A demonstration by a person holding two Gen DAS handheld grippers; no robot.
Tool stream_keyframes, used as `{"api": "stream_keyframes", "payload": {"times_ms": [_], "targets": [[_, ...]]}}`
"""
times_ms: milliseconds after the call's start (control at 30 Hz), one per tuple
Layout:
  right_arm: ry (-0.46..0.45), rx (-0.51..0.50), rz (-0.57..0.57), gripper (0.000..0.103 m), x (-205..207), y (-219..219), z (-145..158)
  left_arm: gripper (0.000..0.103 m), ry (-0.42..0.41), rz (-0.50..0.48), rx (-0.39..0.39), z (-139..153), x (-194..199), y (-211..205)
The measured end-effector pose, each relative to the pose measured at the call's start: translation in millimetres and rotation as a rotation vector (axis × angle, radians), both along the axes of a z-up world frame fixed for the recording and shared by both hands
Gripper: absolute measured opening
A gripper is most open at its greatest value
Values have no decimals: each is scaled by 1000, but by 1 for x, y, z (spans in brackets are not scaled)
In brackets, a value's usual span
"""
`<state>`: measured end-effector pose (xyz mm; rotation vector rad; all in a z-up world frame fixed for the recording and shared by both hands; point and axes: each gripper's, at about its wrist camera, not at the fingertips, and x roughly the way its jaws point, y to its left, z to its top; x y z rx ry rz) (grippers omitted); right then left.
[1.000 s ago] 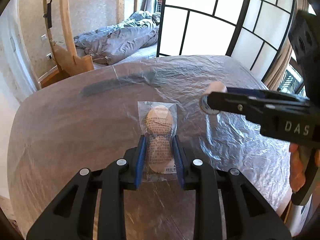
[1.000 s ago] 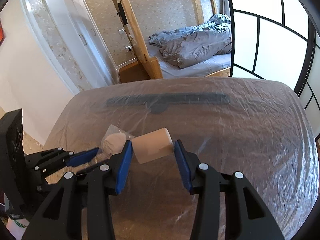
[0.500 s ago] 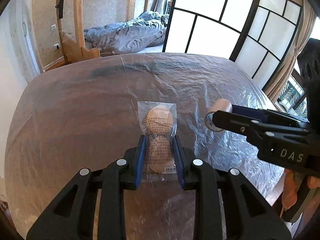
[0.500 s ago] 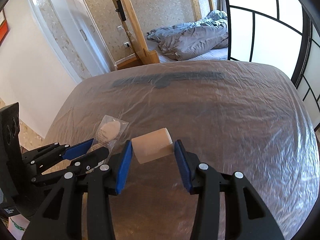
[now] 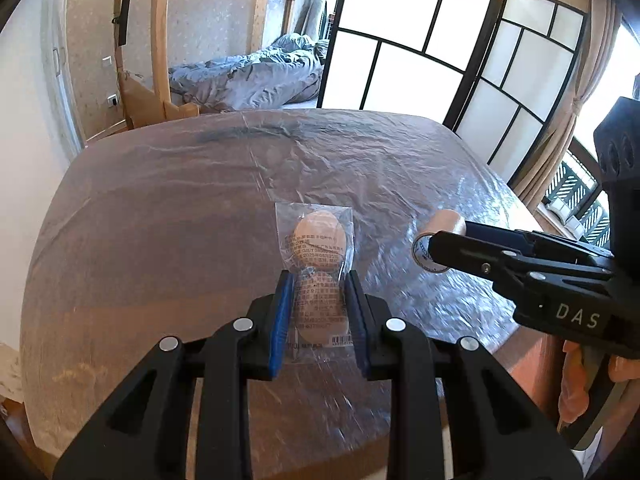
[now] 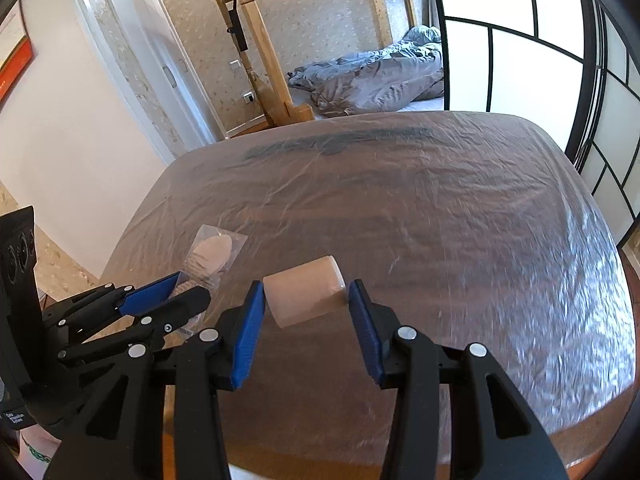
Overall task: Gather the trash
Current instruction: 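Carry the beige roll with the right gripper over the bucket while the left carries the sponge packet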
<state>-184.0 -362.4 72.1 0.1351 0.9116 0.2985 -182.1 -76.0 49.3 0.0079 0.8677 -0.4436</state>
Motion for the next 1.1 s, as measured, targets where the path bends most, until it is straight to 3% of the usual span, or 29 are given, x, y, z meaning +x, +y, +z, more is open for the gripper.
{"api": "stream_keyframes", "payload": {"times_ms": [267,633,1100], "targets": [[-13,16,44,43,-49,0,6,29,-13,26,3,2,-49,1],[8,11,103,43,-156,-27,-2,29,-3,105,9,-6,-154,-14],[66,-8,87,43,-208,-16,-24,29,83,106,28,-30,-196,-5]]}}
